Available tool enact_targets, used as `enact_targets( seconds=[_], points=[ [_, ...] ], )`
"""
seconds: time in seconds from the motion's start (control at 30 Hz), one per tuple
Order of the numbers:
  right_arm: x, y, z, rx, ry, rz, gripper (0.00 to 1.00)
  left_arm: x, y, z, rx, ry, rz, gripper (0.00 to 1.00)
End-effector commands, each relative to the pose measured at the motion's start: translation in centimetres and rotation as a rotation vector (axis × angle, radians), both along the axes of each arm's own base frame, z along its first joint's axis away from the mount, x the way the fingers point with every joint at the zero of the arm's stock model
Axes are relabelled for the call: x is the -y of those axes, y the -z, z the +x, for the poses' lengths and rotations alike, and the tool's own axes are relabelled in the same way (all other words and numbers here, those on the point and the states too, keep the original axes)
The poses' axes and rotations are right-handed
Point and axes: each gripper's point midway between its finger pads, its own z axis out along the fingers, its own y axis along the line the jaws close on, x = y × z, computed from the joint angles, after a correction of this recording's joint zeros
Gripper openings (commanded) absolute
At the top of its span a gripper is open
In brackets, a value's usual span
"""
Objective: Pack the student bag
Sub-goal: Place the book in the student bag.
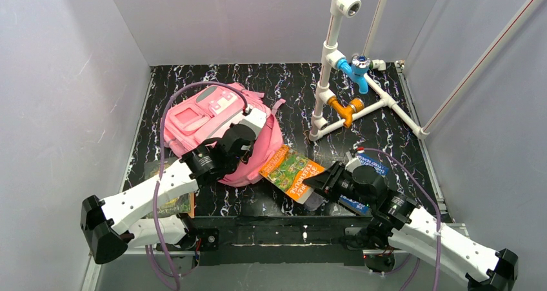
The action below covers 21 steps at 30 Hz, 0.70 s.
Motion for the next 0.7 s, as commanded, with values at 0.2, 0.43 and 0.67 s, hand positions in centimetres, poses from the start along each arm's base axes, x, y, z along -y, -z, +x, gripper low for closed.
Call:
enact_targets(
  seconds=[0.2,0.43,0.67],
  points=[
    [-4.4,-13.6,-1.1,0.253,-0.209,0.380,0.01,0.5,-6.4,1.9,0.208,-0.028,-0.138,0.00],
    [-5.4,-10.9,0.3,0.224,-0.161,0.421,0.01,1.3,-7.1,1.0,0.177,0.035,-0.179,0.00],
    [-8.0,-10.9,3.4,0.320,-0.050,0.462,0.01,2.0,-6.6,-0.4,0.116,0.086,-0.243,0.00]
  ],
)
